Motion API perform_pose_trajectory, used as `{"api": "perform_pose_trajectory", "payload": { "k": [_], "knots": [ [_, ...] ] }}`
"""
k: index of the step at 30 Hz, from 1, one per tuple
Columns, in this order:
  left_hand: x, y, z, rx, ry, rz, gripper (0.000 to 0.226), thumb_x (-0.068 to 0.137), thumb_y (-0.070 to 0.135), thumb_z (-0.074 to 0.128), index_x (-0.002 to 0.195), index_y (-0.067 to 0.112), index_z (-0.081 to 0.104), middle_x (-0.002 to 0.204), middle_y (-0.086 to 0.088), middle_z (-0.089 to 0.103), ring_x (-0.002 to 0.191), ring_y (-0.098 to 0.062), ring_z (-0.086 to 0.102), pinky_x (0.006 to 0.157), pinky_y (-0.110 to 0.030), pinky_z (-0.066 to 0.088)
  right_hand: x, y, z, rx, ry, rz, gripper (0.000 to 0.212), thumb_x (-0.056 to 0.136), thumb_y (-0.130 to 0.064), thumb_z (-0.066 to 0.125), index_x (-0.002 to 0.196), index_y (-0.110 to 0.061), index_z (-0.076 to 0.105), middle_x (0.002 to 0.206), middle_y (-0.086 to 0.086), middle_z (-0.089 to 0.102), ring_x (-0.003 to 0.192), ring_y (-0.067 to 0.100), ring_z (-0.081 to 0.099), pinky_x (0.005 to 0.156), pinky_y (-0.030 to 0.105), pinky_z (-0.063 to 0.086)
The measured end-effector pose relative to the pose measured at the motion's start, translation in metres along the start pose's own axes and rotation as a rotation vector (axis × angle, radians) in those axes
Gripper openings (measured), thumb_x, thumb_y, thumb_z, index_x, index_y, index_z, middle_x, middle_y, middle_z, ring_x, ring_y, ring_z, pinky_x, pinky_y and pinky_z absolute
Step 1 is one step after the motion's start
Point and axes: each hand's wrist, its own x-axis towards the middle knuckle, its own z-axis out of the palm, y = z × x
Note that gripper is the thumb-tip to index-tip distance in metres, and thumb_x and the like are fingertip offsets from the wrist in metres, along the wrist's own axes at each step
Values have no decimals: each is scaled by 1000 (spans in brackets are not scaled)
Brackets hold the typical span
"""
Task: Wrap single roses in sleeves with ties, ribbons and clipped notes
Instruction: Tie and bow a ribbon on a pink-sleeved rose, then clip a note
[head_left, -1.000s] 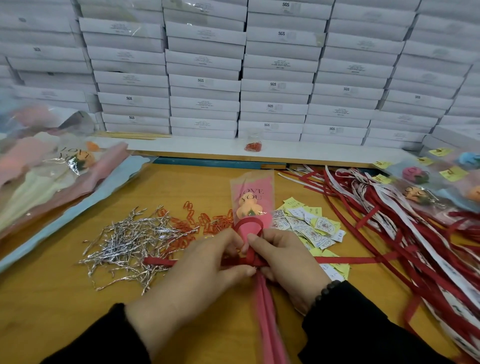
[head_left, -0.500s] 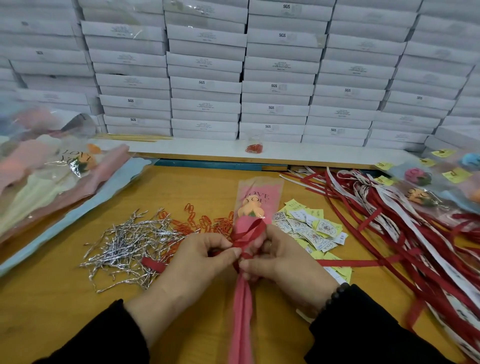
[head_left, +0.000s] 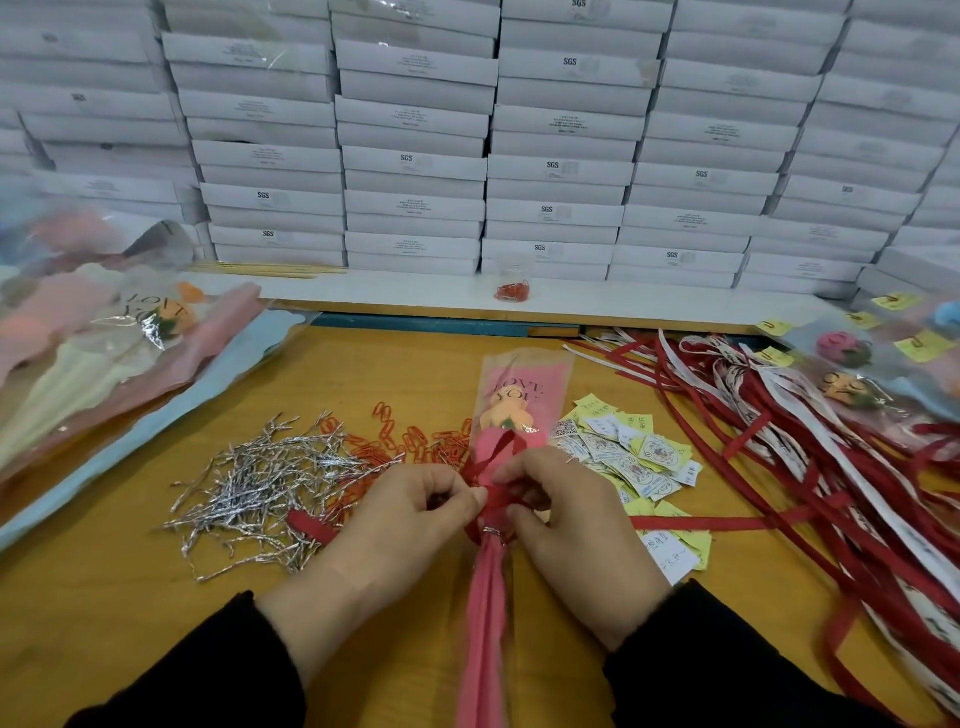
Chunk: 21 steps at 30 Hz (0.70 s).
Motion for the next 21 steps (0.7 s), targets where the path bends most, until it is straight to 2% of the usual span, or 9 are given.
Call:
{"api": "perform_pose_trajectory", "payload": {
  "k": [2,4,6,9,12,15,18,21],
  "knots": [
    [1,1,0,-5,0,11,30,89,24,59,65,6,62,61,-7,46,57,-13,39,55,-24,32,1,0,-1,9,-4,44,25,84,-5,60,99,-25,59,86,-11,64,80,1,58,76,24,50],
    [1,1,0,-10,7,18,29,89,22,59,62,11,60,59,-5,46,56,-12,39,54,-22,32,1,0,-2,22,-23,83,28,84,-6,60,96,-28,49,79,-9,68,78,5,63,75,32,51],
    [1,2,0,-13,9,30,29,89,20,59,61,13,59,58,-3,45,55,-10,38,54,-20,32,0,0,-2,21,-30,115,27,84,-7,60,91,-29,46,77,-7,69,76,4,64,73,30,51],
    [1,2,1,-10,7,50,28,89,17,59,62,10,59,57,-1,45,54,-7,38,53,-19,32,1,1,-2,-5,-38,129,18,86,-11,62,85,-28,58,82,-7,66,77,6,62,72,28,52],
    [3,1,1,-10,2,49,27,90,18,58,67,4,60,59,-3,46,56,-9,40,56,-22,34,2,1,-1,-130,-34,67,12,87,-17,62,93,-26,68,91,-11,53,76,-2,48,65,11,39],
    [3,0,0,-15,-4,44,27,90,20,58,67,7,61,60,-5,48,57,-11,41,56,-23,34,4,0,-2,-164,-32,74,9,87,-21,62,90,-21,70,91,-9,46,74,0,43,61,12,36],
    [4,0,1,-19,8,49,27,90,20,57,64,13,59,56,2,49,53,-7,41,54,-19,35,7,-2,-6,114,-41,210,10,87,-12,62,81,-18,67,86,-4,58,69,1,50,57,9,38],
    [4,0,2,-18,6,54,27,91,20,57,65,13,61,51,10,48,51,-3,40,51,-16,34,7,-7,-10,405,-93,330,17,87,1,57,83,-13,65,74,6,66,46,-3,53,44,8,38]
  ]
}}
